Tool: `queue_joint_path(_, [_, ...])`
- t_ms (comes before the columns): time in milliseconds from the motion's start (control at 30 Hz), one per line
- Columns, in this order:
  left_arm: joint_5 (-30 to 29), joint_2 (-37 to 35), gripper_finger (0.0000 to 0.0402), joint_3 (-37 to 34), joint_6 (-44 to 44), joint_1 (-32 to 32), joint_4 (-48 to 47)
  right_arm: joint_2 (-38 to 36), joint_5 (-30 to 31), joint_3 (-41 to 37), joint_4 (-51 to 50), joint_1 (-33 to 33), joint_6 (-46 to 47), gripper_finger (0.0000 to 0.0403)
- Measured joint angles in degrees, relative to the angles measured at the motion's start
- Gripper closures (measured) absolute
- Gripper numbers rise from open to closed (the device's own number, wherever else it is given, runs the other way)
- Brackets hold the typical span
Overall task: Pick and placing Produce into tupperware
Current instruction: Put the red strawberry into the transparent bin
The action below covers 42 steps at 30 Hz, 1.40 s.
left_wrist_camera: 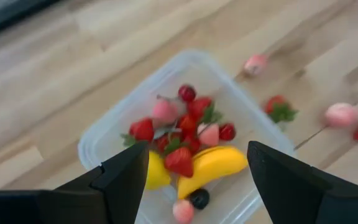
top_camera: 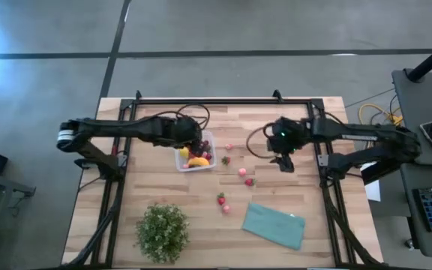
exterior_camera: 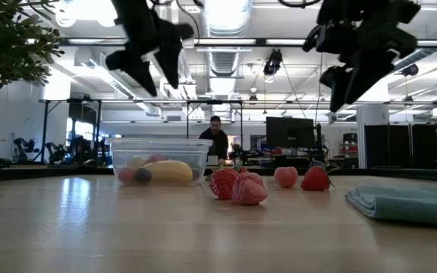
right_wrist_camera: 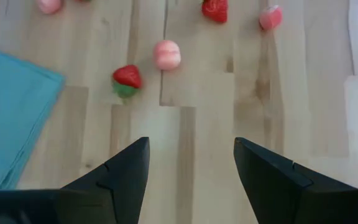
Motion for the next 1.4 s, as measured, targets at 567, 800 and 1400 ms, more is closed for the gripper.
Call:
queue_joint_path(567, [-5.2,-13.1,0.0143,-9.5,0.0,-12.2,14.9,-3.2,11.0,-15.5,21.9,18.1,16.1,0.0177])
queue_joint_path(800, [-5.4,-13.2,0.0143,-9.6,0.1,-13.9,15.1,4.6,11.4,-16.3,25.7,20.9,14.2,0.0177])
queue_joint_path(1400, [-9.8,-27.8,0.0143,-15.8,7.9,-14.2,9.1,25.6,18.7,-4.5,32.7,24.0,23.6,0.0177])
